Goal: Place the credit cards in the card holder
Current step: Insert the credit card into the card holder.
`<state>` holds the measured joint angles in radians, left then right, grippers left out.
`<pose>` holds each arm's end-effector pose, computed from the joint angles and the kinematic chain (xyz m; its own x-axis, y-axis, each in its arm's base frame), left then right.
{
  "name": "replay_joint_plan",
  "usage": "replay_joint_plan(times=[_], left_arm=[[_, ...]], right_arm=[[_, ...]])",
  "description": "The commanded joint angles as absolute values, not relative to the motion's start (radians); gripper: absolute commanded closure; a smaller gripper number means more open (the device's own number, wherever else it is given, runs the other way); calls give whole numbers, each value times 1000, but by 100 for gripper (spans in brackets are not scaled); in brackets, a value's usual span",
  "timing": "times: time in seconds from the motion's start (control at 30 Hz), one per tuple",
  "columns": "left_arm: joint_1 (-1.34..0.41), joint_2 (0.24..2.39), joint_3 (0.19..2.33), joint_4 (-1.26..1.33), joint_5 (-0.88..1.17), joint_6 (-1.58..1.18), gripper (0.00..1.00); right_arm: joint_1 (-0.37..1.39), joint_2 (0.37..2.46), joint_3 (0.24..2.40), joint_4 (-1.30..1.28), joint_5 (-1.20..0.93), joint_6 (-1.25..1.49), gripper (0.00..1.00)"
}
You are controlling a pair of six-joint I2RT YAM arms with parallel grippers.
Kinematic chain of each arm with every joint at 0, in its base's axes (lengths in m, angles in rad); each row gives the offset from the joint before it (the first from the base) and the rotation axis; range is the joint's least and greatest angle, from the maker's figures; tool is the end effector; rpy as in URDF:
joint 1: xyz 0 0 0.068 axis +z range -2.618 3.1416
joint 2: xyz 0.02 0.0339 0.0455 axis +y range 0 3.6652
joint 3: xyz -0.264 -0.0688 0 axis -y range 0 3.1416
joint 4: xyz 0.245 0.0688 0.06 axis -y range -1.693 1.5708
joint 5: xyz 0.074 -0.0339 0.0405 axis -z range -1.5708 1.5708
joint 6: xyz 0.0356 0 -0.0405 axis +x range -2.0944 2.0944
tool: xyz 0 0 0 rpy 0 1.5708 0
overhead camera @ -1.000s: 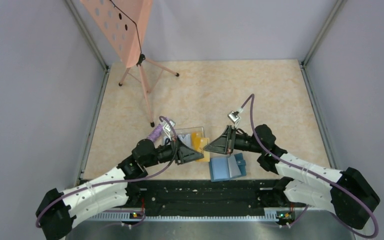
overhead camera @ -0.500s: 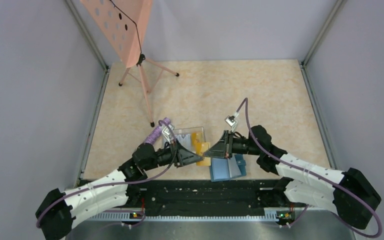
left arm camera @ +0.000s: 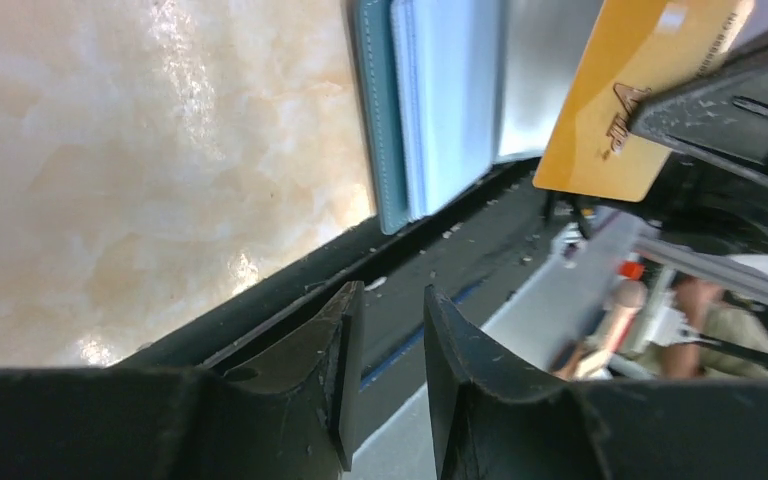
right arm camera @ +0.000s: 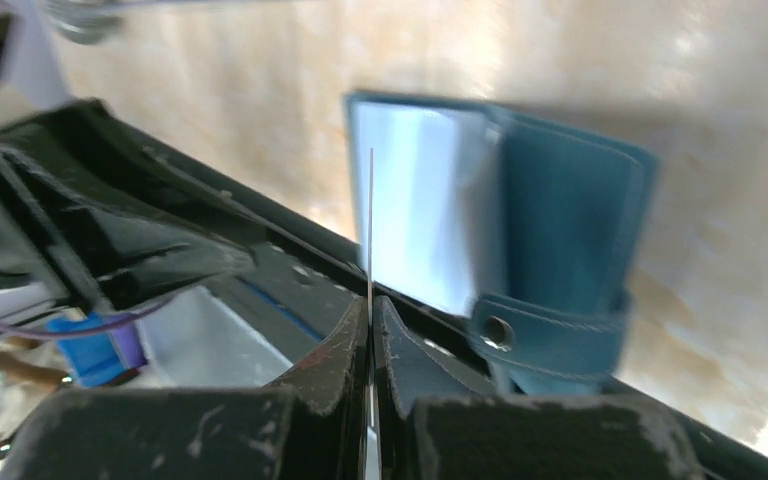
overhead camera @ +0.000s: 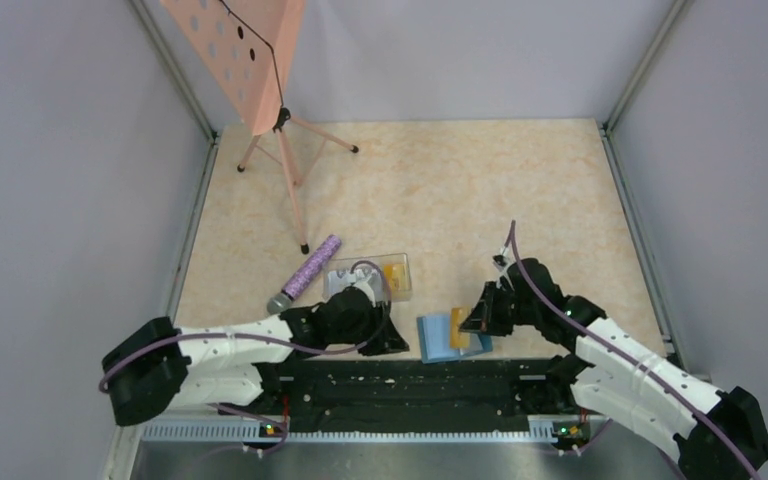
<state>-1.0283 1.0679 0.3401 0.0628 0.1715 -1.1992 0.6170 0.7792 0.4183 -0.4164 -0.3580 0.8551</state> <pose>0.0988 -0.1757 0.1593 -0.9665 -0.1749 -0.1876 0.0348 0.6353 -0.7714 0.1225 0.1022 0.1934 -0.9380 0.2012 -0.2822 -0.0576 0.7126 0.6992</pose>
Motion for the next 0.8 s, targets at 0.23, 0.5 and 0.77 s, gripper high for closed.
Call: replay_joint_plan(times=[0.23, 0.5, 0.77], left_arm=[[-1104, 1436, 677, -166, 53, -1038, 71], [-1105, 1523, 747, -261, 29, -993, 78], [-1106, 1510, 775, -292, 14, -975, 73]], right_arm=[[609, 908, 464, -567, -270, 710, 100], [609, 976, 496, -496, -314, 669, 100], [609, 987, 568, -513, -327, 660, 100]])
